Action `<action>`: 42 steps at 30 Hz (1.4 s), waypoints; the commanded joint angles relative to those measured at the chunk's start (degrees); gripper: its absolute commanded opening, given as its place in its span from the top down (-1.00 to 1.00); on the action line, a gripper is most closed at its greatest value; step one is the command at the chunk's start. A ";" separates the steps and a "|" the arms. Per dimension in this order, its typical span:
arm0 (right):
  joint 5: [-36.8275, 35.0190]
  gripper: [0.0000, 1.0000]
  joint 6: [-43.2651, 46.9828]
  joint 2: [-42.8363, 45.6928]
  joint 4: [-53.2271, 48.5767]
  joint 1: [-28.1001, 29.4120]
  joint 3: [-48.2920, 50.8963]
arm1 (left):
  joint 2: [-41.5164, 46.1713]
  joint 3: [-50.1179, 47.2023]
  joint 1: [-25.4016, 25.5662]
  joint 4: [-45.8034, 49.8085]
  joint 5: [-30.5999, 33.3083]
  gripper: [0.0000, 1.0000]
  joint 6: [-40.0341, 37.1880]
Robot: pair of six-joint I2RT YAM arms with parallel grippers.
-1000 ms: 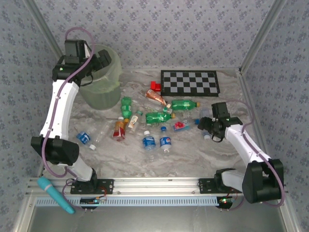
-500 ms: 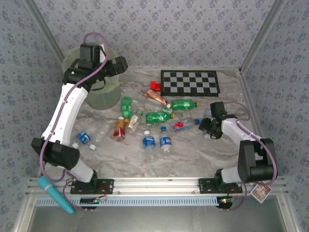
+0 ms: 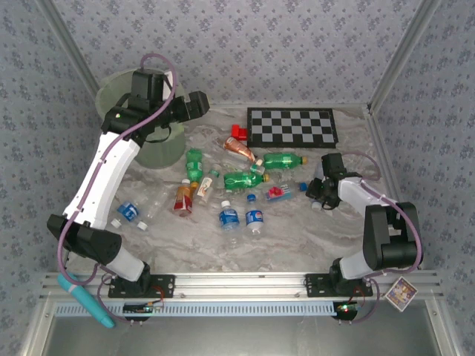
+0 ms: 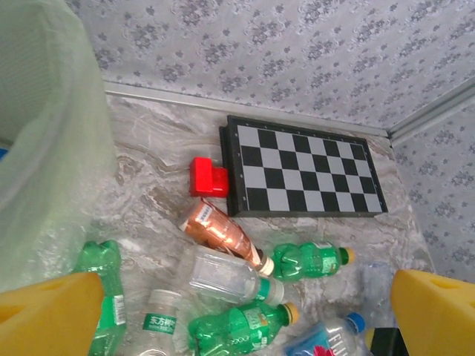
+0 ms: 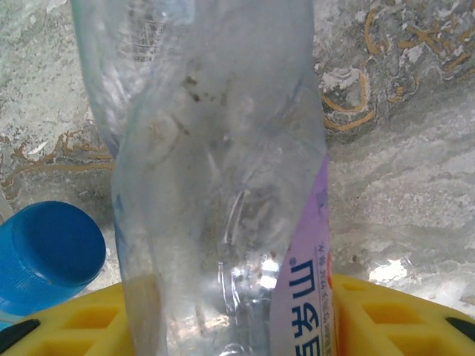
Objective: Put the plastic bottles in the bin
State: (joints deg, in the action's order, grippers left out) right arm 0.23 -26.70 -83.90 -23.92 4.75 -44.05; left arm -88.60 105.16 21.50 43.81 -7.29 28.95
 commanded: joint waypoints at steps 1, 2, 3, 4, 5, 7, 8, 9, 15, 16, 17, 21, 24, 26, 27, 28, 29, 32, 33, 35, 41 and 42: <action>-0.94 0.05 0.47 1.83 -0.60 0.51 -0.15 | 0.66 -1.04 0.56 -0.19 -1.71 -0.95 1.40; -1.23 0.05 0.49 2.69 -0.62 0.68 0.00 | 0.78 -1.31 0.56 -0.30 -1.72 -0.95 1.79; -1.43 0.05 0.51 3.73 -0.60 0.86 0.24 | 0.92 -1.57 0.54 -0.47 -1.68 -0.93 2.04; -1.52 0.05 0.58 5.02 -0.62 0.98 0.35 | 1.12 -1.86 0.55 -0.65 -1.87 -0.92 2.23; -1.54 0.05 0.51 6.10 -0.63 1.19 0.45 | 1.27 -2.04 0.56 -0.91 -1.94 -0.92 2.33; -1.45 0.05 0.61 9.08 -0.52 1.44 0.46 | 1.71 -2.58 0.56 -1.68 -2.69 -0.91 2.90; -1.25 0.05 0.67 10.38 -0.42 1.61 0.47 | 1.90 -2.73 0.52 -2.16 -3.12 -0.90 3.10; -0.90 0.05 0.87 12.01 -0.14 1.77 0.46 | 2.07 -2.93 0.56 -2.66 -3.61 -0.89 3.49; 1.74 0.08 3.16 20.68 2.55 4.86 -0.97 | 2.38 -3.05 0.56 -6.33 -8.11 -0.86 6.81; 1.75 0.08 3.77 22.02 3.09 6.25 -1.41 | 2.29 -3.16 0.56 -7.32 -9.23 -0.85 7.61; 1.75 0.08 4.36 23.00 3.47 7.45 -1.91 | 2.12 -3.29 0.61 -8.14 -10.24 -0.84 8.27; 0.18 0.08 7.24 26.15 4.19 13.96 -5.08 | 1.17 -4.83 1.50 -12.89 -13.80 -0.77 11.51; -1.00 0.08 9.88 27.03 4.47 19.39 -7.67 | -0.01 -5.07 2.92 -15.12 -15.69 -0.73 12.61; -1.44 0.08 11.47 26.82 4.36 22.55 -9.41 | -0.81 -4.85 4.30 -15.84 -16.59 -0.73 12.46; -1.62 0.08 12.15 26.54 4.26 24.08 -10.38 | -1.17 -4.77 5.06 -16.11 -16.84 -0.71 12.12; -1.89 0.08 12.96 26.19 4.17 25.52 -11.23 | -1.46 -4.82 5.77 -16.57 -17.16 -0.71 11.88; -2.11 0.08 13.36 25.84 3.99 26.61 -11.93 | -1.65 -4.87 6.45 -17.00 -17.46 -0.70 11.81; -2.59 0.08 14.28 24.64 3.96 29.41 -13.78 | -2.35 -5.14 8.71 -18.20 -18.34 -0.69 11.62; -2.77 0.09 14.58 24.20 3.96 30.08 -14.32 | -2.69 -5.11 9.49 -18.41 -18.82 -0.68 11.34; -3.17 0.10 15.23 23.23 3.88 31.37 -15.31 | -3.29 -4.88 10.95 -18.53 -19.39 -0.67 10.75; -3.30 0.11 15.58 22.15 3.83 33.20 -16.33 | -4.70 -4.50 14.39 -19.21 -20.12 -0.66 9.06; -3.31 0.11 15.54 22.20 3.78 33.35 -16.35 | -5.10 -4.36 14.70 -19.12 -20.22 -0.64 9.08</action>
State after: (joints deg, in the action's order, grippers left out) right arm -1.98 -12.36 -61.78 -19.94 37.54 -58.35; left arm -92.75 99.88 35.38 26.74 -25.80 39.48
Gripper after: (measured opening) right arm 0.496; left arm 0.826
